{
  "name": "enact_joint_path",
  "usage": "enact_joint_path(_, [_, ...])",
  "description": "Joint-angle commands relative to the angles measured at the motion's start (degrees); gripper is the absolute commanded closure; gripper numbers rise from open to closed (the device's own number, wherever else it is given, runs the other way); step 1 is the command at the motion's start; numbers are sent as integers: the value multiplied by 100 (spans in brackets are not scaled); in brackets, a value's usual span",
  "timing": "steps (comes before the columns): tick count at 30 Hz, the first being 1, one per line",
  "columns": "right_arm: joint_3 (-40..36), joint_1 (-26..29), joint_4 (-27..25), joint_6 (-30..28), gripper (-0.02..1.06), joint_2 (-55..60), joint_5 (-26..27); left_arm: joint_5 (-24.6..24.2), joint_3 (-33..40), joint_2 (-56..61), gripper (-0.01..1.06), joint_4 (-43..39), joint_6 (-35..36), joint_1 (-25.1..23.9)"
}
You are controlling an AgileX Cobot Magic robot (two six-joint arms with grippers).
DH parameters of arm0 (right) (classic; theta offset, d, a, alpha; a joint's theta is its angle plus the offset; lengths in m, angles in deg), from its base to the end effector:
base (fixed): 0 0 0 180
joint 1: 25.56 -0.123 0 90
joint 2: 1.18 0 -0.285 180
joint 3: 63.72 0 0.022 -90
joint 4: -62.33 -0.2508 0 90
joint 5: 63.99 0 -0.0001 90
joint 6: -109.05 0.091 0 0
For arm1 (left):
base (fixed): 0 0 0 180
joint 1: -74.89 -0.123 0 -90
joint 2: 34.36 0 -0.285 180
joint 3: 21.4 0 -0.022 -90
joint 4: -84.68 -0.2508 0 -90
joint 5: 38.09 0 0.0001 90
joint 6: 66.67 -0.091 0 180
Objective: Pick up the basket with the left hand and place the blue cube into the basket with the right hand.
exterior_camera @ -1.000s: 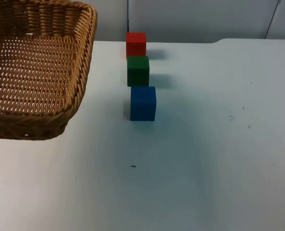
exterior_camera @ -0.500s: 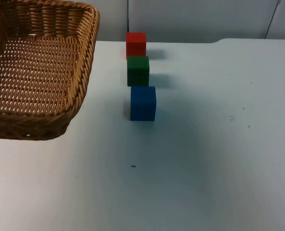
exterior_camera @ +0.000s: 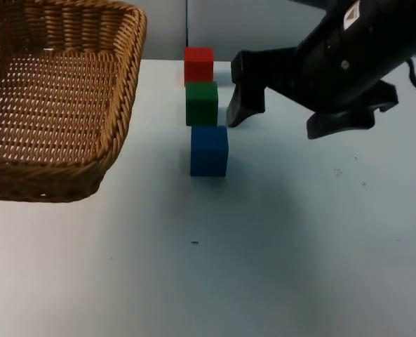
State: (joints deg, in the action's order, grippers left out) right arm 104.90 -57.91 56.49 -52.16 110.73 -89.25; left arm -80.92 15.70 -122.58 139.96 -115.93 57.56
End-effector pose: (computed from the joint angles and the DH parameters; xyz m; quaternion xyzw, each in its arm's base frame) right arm 0.3152 0.2043 0.1906 -0.0753 0.9591 0.1470 0.2297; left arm 0.2467 0.0236 0.2135 -0.0517 0.9313 -0.2414 0.2679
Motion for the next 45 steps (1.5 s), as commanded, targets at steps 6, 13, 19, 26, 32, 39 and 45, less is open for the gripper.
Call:
enact_joint_path(6, [1081,-99,-27,162,13,958,-182,-96,-20,42,105,255,-14,-21])
enact_joint_path(13, [2441,-163,12,334,14,1909,-1040,-96,-20,42,105,303,-14,-21])
enact_joint_path(19, [3000,-163,208,637,14,2419,-1179,-96,-20,42,105,329,-14,-21])
enact_joint_path(26, [3036,-163,941,1126,18,2592,-1218,-101,-20,42,105,393,-14,-21])
enact_joint_path(32, [3036,-163,1160,1105,18,2725,-990,-101,-20,42,105,450,-14,-21])
enact_joint_path(39, [3036,-163,1149,1105,18,2934,-848,-101,-20,42,105,450,-14,-21])
enact_joint_path(45, [3036,-163,1149,1126,33,2950,-561,-101,-20,42,105,451,-26,-21])
